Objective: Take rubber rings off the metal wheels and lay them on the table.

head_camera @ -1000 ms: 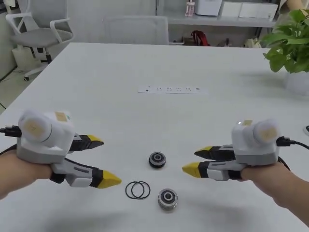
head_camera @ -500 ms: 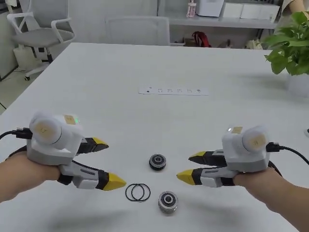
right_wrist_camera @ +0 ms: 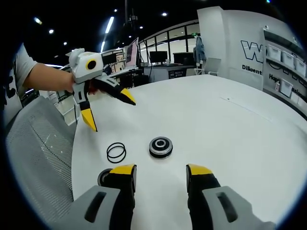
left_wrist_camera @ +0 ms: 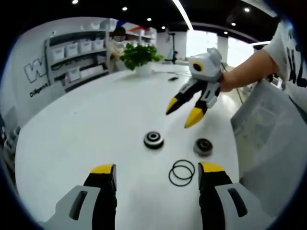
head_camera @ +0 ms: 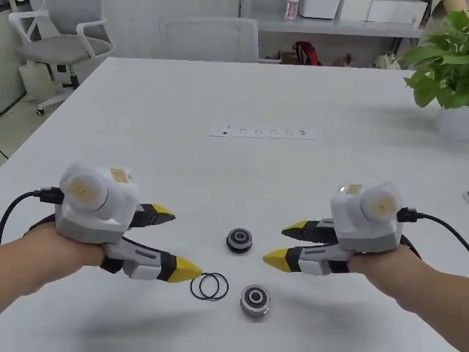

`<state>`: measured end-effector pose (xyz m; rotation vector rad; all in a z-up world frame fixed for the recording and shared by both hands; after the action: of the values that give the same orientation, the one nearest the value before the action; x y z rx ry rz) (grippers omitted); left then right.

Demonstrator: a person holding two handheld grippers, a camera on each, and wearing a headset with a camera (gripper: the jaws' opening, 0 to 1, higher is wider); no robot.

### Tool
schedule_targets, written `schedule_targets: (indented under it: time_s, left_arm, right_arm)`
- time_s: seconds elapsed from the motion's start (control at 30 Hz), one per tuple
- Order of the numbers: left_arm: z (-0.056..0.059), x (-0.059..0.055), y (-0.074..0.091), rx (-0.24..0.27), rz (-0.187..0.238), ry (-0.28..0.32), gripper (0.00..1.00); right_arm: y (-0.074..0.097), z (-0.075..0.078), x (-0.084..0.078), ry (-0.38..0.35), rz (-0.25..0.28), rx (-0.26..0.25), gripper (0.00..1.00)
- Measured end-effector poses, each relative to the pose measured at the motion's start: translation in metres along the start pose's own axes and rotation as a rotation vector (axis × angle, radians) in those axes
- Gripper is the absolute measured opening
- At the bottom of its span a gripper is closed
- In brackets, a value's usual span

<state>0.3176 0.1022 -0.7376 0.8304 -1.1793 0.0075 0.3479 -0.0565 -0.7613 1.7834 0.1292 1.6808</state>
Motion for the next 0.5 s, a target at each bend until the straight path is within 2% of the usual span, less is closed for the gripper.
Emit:
schedule_targets:
  time_s: [0.5]
  left_arm:
    - [0.003, 0.006, -0.012, -0.016, 0.008, -0.005, 0.68]
  right_arm:
    - [-0.008, 0.000, 0.002, 0.005, 0.014, 0.004, 0.38]
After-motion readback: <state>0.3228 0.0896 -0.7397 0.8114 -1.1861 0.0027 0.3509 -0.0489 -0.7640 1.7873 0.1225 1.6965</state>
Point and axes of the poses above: the centre of the closed fingertips' face, and the gripper's own axes: y roughly backward along the fingers, z roughly to its right, x roughly out of its top, the point moved 3 cm from there along y, roughly backward along the fingers, and after that the axes turned 9 degrees about y, right-handed, at the moved point
